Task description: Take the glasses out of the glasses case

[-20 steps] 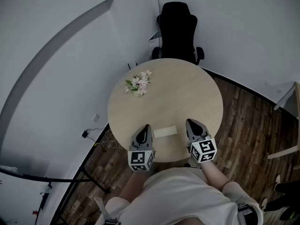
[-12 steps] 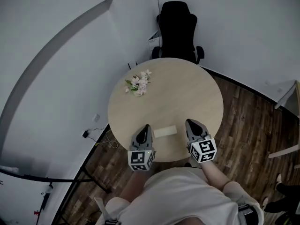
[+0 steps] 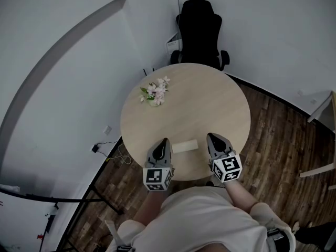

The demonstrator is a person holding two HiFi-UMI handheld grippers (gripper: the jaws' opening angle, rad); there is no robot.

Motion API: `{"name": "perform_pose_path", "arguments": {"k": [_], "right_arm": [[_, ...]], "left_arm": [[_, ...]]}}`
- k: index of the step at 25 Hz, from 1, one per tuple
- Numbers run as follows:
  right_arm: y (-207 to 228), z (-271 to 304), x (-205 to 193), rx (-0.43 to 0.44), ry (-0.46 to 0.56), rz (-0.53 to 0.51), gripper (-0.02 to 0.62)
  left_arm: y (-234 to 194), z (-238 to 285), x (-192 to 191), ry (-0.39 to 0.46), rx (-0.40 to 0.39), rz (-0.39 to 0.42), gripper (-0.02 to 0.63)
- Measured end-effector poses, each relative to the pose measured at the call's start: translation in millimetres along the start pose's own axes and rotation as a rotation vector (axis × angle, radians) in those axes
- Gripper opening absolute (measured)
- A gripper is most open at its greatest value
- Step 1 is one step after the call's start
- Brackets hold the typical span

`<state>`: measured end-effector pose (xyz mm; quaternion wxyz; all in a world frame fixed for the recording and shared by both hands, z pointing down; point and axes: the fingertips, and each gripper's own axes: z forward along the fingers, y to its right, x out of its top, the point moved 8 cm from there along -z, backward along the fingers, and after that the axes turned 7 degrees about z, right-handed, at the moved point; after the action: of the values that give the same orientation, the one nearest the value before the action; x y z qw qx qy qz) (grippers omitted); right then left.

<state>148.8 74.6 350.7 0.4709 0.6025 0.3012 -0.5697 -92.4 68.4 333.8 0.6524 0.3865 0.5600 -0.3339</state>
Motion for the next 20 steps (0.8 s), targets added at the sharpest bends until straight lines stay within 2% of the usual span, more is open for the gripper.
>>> {"name": "perform_pose_path", "arguments": {"k": [7,20], "right_arm": [[1.2,10.0,-6.9,0.006,-0.032,0.014,0.014],[15.1,15.5,-43.2,-0.016,-0.156,0.087,0.014]], "left_arm": [[-4.7,4.1,-5.5,0.0,-0.002,-0.007,0.005],[-2.2,11.4,-43.7,-0.104,-0.015,-0.038,0.005]]}}
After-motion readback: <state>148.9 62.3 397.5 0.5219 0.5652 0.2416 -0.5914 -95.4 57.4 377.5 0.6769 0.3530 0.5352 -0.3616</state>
